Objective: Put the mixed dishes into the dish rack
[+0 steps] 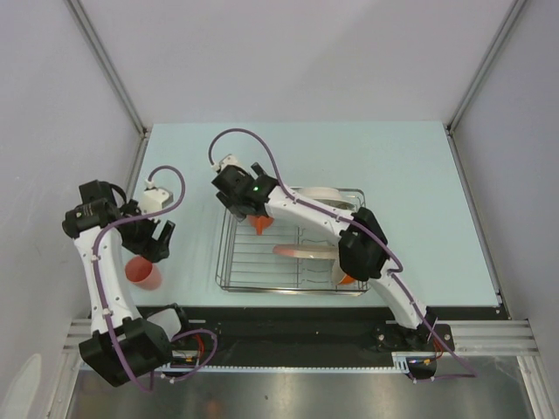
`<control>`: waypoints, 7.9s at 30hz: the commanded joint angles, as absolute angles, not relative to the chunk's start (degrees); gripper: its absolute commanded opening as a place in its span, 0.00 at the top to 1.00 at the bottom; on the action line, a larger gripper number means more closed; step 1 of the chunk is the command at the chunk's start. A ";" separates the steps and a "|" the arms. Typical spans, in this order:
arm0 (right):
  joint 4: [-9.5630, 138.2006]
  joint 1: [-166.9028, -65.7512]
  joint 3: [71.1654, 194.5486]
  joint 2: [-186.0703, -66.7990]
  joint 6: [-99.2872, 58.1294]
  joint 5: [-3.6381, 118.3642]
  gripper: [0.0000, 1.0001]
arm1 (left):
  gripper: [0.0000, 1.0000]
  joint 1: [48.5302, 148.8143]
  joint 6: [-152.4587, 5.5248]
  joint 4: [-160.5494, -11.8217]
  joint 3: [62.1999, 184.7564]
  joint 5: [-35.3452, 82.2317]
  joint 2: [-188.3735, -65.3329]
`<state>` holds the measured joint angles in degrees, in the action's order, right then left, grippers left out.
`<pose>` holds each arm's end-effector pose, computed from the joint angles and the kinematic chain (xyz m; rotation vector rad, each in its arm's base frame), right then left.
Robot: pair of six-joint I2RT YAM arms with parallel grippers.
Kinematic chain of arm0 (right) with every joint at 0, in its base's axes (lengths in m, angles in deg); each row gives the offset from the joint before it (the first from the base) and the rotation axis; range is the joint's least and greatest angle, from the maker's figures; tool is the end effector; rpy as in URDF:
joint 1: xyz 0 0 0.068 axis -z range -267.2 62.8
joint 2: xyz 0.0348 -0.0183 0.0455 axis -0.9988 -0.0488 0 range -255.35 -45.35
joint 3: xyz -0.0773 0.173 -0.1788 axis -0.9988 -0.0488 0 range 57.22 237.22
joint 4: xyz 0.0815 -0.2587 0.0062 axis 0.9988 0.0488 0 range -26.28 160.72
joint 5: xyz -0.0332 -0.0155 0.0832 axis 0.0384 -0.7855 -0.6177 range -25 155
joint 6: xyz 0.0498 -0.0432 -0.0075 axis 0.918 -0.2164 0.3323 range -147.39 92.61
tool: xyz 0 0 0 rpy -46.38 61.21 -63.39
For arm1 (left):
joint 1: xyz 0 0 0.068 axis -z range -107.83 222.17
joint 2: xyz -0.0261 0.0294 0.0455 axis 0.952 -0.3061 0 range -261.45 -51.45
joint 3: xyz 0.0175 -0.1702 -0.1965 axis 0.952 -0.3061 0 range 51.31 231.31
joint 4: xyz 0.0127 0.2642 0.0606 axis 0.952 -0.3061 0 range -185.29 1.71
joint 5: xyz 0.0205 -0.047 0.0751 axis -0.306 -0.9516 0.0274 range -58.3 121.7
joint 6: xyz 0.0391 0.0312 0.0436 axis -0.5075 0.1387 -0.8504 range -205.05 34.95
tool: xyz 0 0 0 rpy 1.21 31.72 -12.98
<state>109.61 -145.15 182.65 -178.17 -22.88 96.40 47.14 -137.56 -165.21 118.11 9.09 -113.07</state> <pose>0.3008 0.4286 0.2293 -0.8496 2.1693 -0.1581 0.1791 0.0612 0.3011 0.7109 2.5503 -0.1462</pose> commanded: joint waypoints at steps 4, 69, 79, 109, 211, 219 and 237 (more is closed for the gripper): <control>109.87 -145.73 182.47 -169.98 -21.24 100.51 0.00 | 0.11 46.42 -141.47 -172.31 118.19 14.83 -111.13; 50.08 -119.81 127.55 -124.28 30.74 41.92 0.00 | 1.00 64.08 -74.00 -102.95 117.59 -47.22 -112.71; 29.45 -123.05 125.34 -129.20 42.93 38.11 0.00 | 1.00 74.19 -45.15 -60.26 115.11 -43.71 -119.64; 12.57 -126.66 124.72 -138.61 46.53 35.30 0.00 | 1.00 81.58 -15.35 -28.35 117.58 -45.81 -131.52; 119.70 -158.13 176.39 -167.08 -25.20 85.48 0.00 | 0.05 63.82 -96.47 -119.75 111.43 -14.53 -128.35; 121.92 -154.97 184.85 -158.31 -22.21 90.66 0.00 | 0.05 66.45 -97.08 -121.77 115.11 -7.86 -129.49; 110.04 -143.19 158.22 -132.64 -17.90 90.40 0.00 | 0.03 70.41 -94.80 -123.18 122.15 -0.12 -134.07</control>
